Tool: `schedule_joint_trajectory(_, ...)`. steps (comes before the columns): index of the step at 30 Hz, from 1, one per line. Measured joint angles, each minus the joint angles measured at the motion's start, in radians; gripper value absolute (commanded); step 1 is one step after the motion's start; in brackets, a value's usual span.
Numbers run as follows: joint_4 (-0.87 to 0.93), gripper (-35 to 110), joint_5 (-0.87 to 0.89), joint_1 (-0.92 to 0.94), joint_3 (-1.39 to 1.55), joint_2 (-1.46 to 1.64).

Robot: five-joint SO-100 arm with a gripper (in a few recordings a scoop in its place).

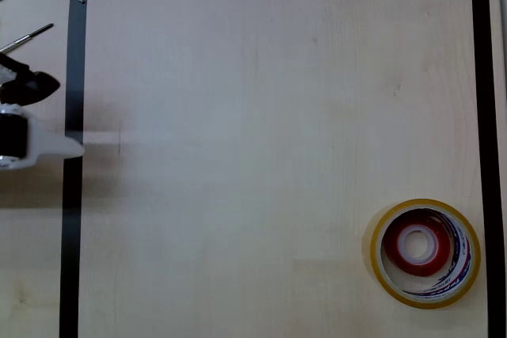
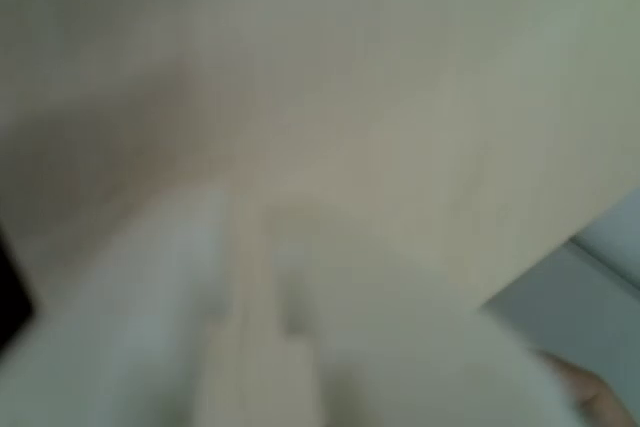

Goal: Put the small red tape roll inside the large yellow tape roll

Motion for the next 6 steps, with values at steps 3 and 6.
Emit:
schedule_joint_trajectory(3, -0.005, 0, 0.000, -0.014, 0.006, 0.003)
schedule_joint_trajectory(6, -0.005, 0, 0.000, -0.018, 0.006, 0.003)
